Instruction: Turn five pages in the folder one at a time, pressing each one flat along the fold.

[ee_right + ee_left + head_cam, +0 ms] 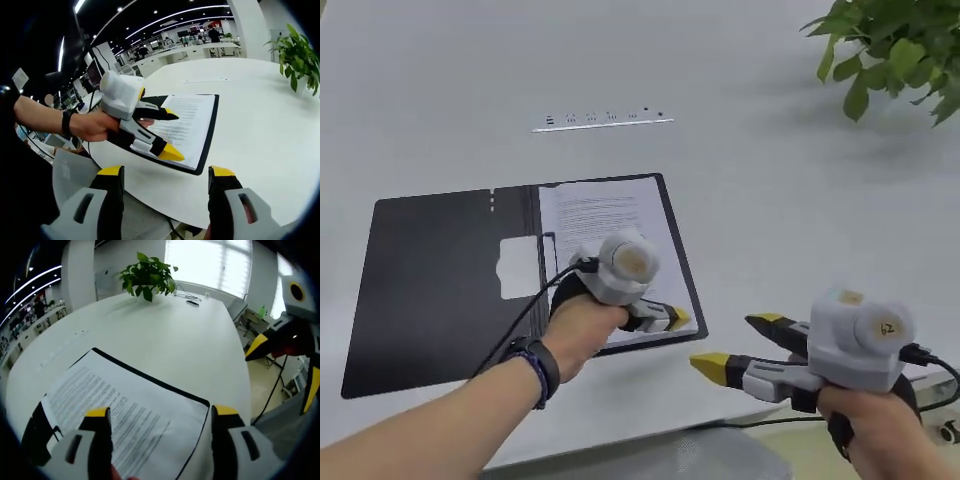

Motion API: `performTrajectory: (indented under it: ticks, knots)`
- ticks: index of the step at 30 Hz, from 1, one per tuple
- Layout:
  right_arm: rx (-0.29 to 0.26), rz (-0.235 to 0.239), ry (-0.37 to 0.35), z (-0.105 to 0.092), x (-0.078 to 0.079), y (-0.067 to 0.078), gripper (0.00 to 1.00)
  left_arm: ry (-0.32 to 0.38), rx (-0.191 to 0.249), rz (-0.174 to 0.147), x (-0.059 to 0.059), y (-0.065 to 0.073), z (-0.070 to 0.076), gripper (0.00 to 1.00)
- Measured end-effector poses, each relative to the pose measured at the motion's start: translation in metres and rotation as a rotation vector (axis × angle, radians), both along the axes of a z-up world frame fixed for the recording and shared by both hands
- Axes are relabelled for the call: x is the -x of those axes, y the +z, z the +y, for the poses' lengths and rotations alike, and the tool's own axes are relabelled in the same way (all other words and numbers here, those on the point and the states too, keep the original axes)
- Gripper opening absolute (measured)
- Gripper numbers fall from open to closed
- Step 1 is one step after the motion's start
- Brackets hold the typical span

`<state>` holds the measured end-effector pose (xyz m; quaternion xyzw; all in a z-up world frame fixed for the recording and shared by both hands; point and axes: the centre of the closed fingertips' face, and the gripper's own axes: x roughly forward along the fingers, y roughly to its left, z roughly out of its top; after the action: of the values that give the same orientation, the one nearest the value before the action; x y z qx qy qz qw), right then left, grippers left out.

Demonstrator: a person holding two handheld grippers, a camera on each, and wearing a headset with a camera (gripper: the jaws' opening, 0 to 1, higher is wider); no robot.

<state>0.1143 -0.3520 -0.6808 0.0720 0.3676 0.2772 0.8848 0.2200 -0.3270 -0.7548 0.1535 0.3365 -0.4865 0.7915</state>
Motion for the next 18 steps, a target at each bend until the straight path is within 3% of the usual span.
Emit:
performTrajectory:
  ticks: [8, 10, 18]
  knots:
    - [-0.009, 0.012, 0.005, -0.004, -0.005, -0.006, 0.67, 0.055, -0.057, 0.011, -0.004, -0.023, -0.001, 0.83]
    - [-0.013, 0.012, 0.004, -0.004, -0.006, -0.005, 0.67, 0.060, -0.072, 0.000, -0.006, -0.028, -0.001, 0.83]
    - [-0.027, 0.017, -0.002, -0.007, -0.007, -0.009, 0.66, 0.044, -0.084, -0.021, -0.001, -0.027, 0.002, 0.83]
